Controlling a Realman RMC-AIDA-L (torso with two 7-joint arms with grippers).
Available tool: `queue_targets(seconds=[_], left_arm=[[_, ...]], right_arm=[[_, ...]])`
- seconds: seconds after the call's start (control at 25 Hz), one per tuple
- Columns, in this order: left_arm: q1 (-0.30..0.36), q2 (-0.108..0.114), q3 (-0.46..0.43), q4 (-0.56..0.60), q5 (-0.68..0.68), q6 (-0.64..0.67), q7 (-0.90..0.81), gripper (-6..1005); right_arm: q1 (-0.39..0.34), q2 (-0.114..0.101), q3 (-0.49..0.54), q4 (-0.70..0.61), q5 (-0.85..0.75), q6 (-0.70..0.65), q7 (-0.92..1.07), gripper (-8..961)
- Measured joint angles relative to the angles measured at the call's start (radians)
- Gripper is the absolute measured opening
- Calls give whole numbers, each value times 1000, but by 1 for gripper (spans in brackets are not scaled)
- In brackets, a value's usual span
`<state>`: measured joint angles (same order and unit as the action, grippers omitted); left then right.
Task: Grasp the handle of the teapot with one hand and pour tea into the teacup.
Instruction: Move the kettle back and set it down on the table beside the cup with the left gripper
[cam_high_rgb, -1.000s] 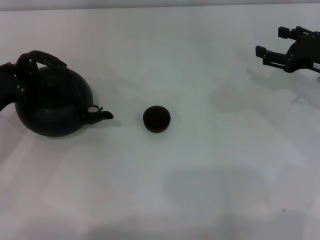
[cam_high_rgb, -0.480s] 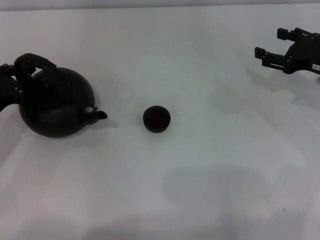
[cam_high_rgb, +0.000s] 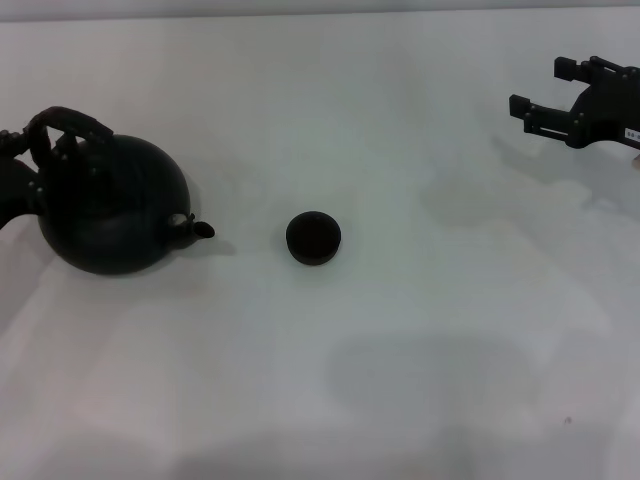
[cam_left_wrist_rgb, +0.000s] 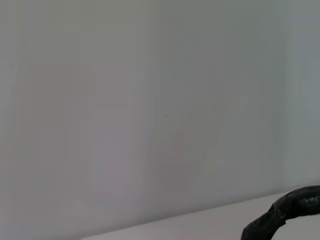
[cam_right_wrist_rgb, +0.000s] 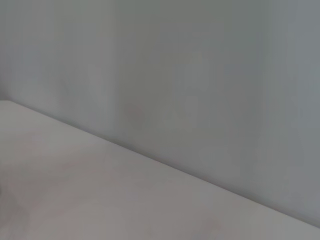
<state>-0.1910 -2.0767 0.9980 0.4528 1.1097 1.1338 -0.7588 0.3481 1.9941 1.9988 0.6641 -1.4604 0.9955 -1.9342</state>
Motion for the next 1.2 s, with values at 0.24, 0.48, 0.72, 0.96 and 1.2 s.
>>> queue_targets(seconds=[0.24, 0.48, 0.72, 0.96, 1.2], left_arm=[[11, 0, -1, -3, -22, 13, 21, 356], [43, 1, -1, -7, -91, 79, 84, 502], [69, 5, -1, -6, -96, 143, 85, 542], [111, 7, -1, 0, -92, 180, 85, 541], [155, 7, 1, 5, -74, 211, 85, 540]], right_arm=[[-2, -4, 0, 0, 0, 0, 0, 845], [-3, -5, 0, 0, 0, 1, 0, 845], [-2, -6, 0, 0, 0, 2, 0, 845], [-5, -8, 0, 0, 0, 2, 0, 845], [-8, -8, 2, 0, 0, 3, 0, 845]])
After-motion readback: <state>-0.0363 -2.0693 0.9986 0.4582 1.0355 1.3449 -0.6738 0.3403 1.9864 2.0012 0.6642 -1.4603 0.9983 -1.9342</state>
